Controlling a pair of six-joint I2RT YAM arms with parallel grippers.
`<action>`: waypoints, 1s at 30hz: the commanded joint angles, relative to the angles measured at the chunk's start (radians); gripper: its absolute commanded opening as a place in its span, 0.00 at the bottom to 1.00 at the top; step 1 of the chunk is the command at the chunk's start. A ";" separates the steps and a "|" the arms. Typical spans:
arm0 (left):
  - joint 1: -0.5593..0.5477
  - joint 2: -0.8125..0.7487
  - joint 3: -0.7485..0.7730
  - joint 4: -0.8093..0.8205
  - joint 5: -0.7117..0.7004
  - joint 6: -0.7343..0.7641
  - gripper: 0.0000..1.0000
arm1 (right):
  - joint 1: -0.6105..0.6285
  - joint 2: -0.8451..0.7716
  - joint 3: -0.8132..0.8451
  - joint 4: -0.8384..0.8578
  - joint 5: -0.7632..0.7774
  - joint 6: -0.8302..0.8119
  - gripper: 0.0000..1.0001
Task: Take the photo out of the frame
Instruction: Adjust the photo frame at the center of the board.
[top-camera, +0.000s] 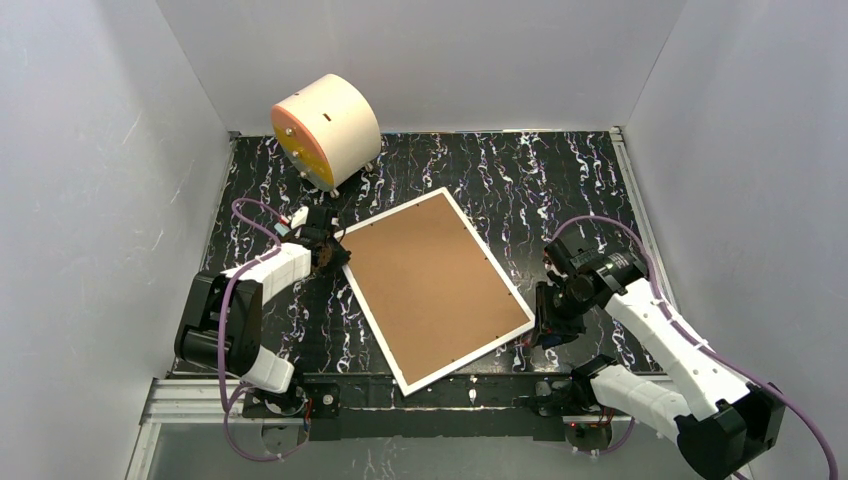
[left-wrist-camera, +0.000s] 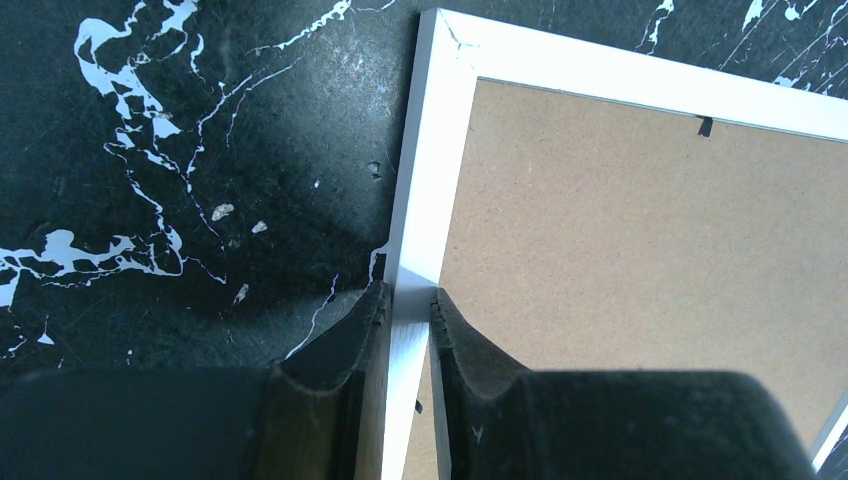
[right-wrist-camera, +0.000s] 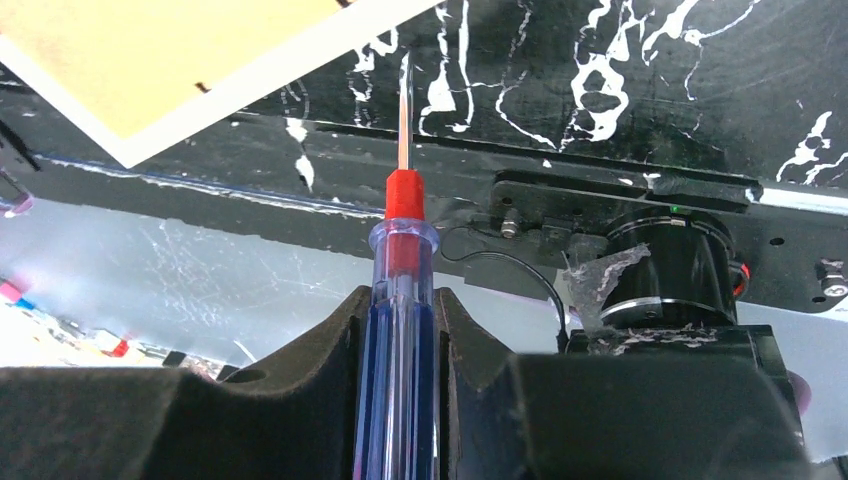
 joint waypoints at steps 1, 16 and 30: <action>0.009 -0.017 -0.024 -0.062 -0.044 0.006 0.00 | -0.002 -0.007 -0.035 0.029 0.026 0.059 0.01; 0.009 -0.079 -0.086 -0.041 0.030 -0.027 0.00 | -0.001 0.063 -0.003 0.256 0.228 0.194 0.01; -0.102 -0.323 -0.317 -0.021 0.133 -0.188 0.00 | -0.002 0.252 0.143 0.303 0.389 0.131 0.01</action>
